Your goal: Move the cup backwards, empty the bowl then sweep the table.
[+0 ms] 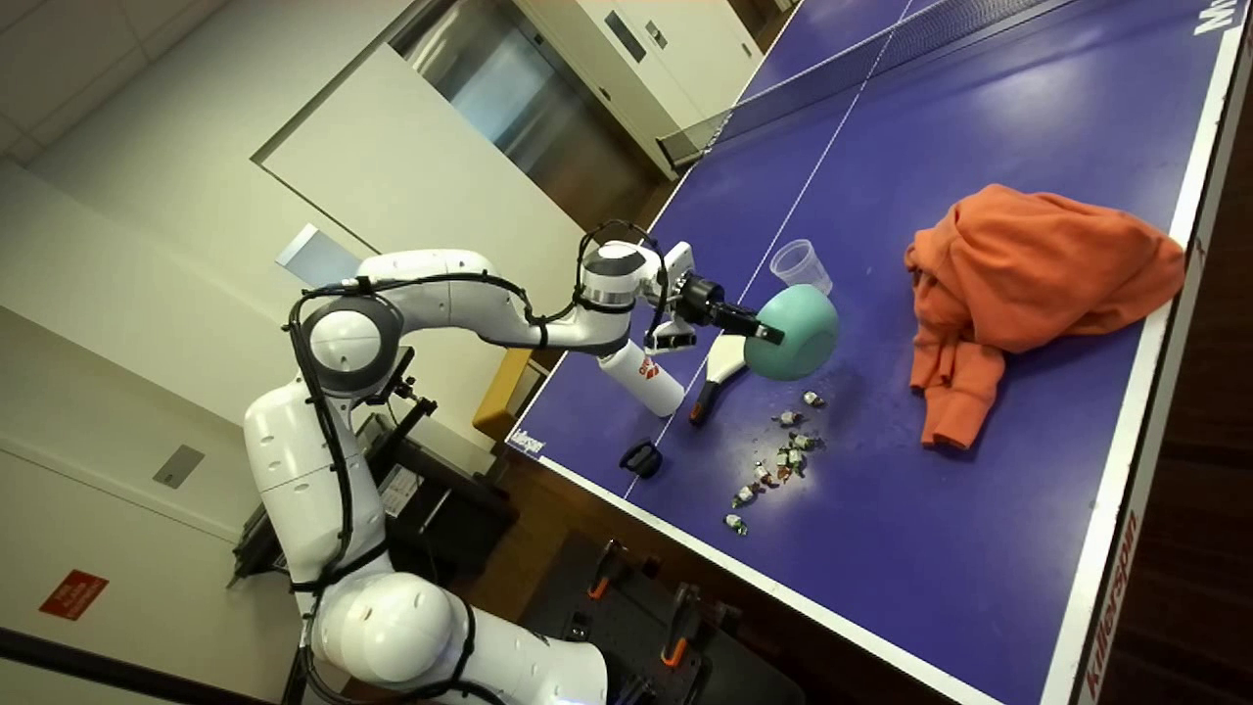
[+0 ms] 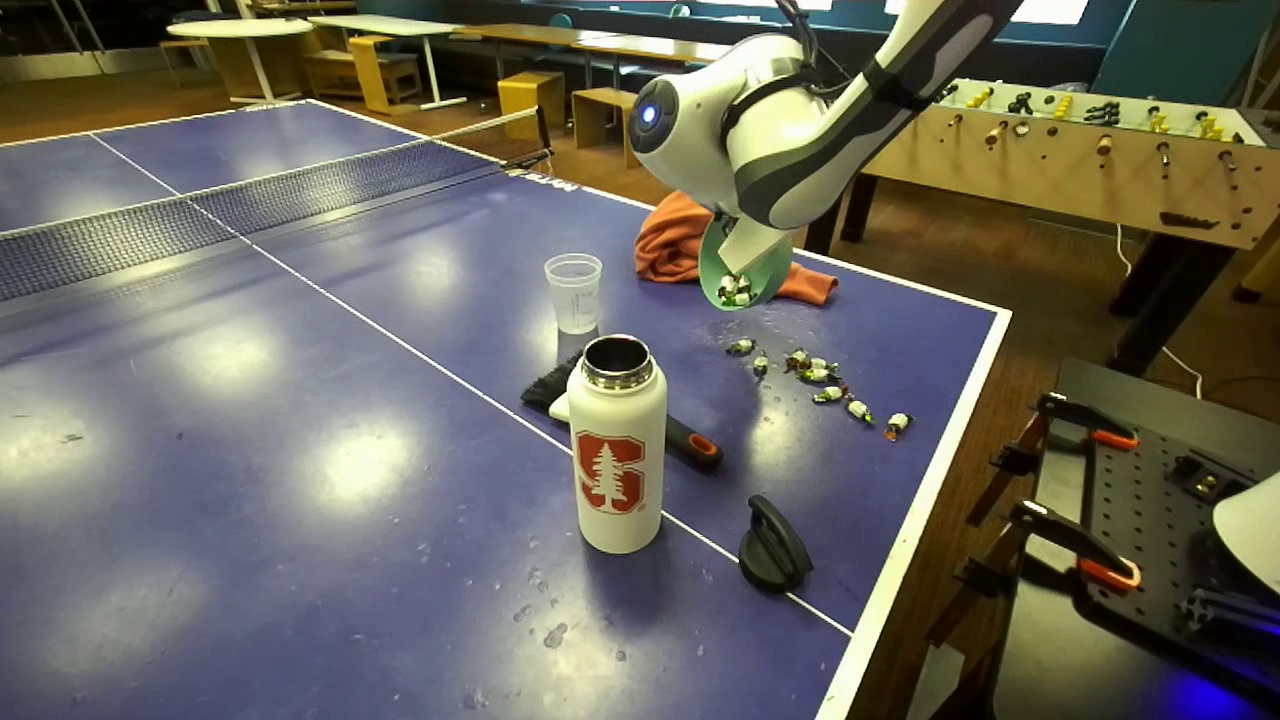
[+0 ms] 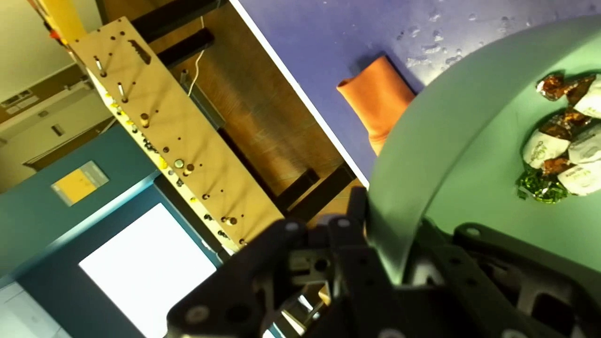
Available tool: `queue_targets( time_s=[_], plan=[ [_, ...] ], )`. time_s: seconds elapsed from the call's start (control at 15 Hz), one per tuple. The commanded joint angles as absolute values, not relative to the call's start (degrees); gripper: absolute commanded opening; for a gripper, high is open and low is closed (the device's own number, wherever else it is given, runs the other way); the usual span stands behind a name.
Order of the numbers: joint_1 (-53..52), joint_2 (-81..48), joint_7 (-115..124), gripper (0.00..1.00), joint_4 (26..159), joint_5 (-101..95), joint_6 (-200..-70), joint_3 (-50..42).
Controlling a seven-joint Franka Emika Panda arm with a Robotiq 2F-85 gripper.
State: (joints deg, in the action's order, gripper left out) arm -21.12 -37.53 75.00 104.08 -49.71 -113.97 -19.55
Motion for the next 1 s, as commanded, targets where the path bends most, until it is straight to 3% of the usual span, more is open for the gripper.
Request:
queue_targets(
  time_s=[0.0,0.93],
  plan=[
    [-18.2,-39.0,78.2,0.02,101.4,-55.0,-105.4,-14.2],
    [-11.5,-46.9,76.3,0.02,93.9,-61.5,-83.2,-6.1]
  ],
)
